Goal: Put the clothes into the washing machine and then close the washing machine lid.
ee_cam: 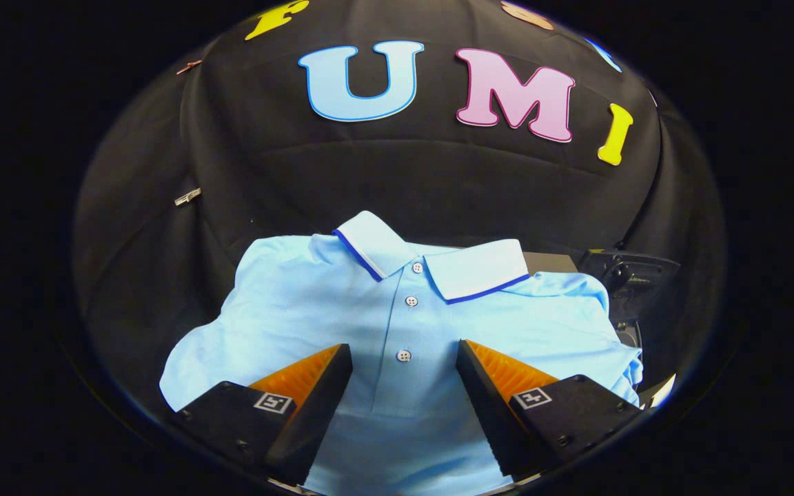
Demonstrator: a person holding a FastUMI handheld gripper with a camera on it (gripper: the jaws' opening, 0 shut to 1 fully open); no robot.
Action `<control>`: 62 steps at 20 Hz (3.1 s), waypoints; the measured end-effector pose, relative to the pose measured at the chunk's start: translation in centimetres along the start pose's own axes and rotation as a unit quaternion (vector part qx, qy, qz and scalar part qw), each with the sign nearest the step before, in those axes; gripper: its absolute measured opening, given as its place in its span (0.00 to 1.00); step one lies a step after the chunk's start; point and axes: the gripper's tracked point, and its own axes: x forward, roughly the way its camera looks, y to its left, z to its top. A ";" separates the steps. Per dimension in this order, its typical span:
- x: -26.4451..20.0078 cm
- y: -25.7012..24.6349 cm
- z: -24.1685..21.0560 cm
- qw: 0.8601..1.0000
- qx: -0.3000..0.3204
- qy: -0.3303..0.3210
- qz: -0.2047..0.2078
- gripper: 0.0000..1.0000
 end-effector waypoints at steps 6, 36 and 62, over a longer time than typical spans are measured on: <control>0.1 0.3 -0.2 0.999 0.003 0.031 -0.007 0.99; -2.9 -1.0 3.2 0.998 0.046 0.011 0.044 0.05; -10.4 -34.4 7.4 0.987 0.152 -0.051 0.013 0.05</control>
